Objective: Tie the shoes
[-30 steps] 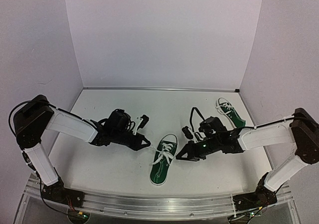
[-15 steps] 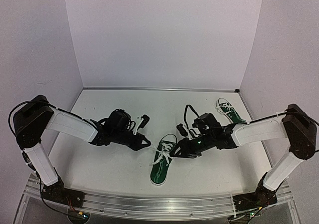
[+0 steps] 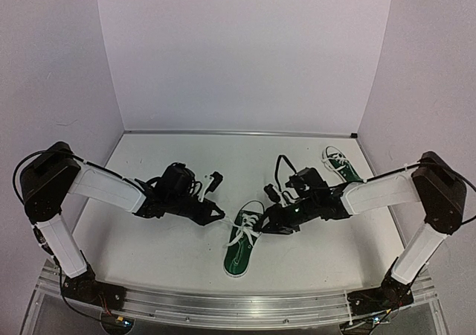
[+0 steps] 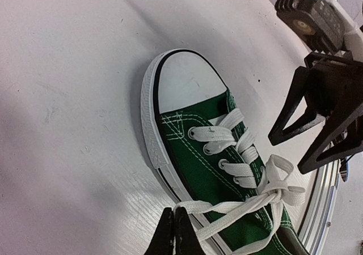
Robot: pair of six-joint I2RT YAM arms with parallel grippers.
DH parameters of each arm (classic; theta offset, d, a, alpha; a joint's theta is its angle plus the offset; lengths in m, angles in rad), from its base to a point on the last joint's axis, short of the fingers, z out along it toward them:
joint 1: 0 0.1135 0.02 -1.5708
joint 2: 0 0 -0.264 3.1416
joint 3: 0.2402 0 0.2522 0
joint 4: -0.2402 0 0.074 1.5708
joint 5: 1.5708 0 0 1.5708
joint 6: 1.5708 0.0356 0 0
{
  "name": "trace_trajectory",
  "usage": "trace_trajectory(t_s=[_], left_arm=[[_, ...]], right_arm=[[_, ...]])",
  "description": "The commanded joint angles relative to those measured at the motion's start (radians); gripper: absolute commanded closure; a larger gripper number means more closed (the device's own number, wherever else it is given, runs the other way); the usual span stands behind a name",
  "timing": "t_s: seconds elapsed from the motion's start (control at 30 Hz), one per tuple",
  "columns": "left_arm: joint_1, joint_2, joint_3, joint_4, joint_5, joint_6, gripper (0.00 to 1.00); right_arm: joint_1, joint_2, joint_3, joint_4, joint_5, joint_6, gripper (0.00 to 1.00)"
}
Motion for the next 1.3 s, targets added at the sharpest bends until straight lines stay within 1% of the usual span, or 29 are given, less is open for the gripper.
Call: trace_trajectory(t_s=[0.0, 0.17, 0.3, 0.7, 1.0, 1.07, 1.1, 1.27], left_arm=[[0.008, -0.01, 0.043, 0.0, 0.012, 0.021, 1.0], [0.008, -0.008, 0.042, 0.003, 0.014, 0.02, 1.0], [0.008, -0.013, 0.044, 0.0, 0.012, 0.023, 1.0], [0.008, -0.001, 0.041, 0.017, 0.014, 0.018, 1.0], [0.008, 0.001, 0.045, 0.011, 0.017, 0.023, 1.0], [0.008, 0.002, 0.046, 0.011, 0.018, 0.023, 1.0], [0.008, 0.002, 0.046, 0.011, 0.018, 0.023, 1.0], [0.008, 0.0, 0.045, 0.008, 0.015, 0.021, 1.0]], right_arm=[[-0.032, -0.046, 0.007, 0.035, -0.026, 0.007, 0.57], [-0.036, 0.036, 0.028, 0.037, -0.037, 0.002, 0.63], [-0.036, 0.064, 0.038, 0.038, -0.057, -0.003, 0.65], [-0.013, 0.085, 0.06, 0.029, -0.135, -0.035, 0.65], [0.026, 0.125, 0.131, -0.045, -0.1, -0.082, 0.66], [0.027, 0.13, 0.138, -0.064, -0.089, -0.09, 0.69], [0.027, 0.13, 0.139, -0.069, -0.083, -0.092, 0.72], [0.027, 0.108, 0.126, -0.077, -0.062, -0.094, 0.92]])
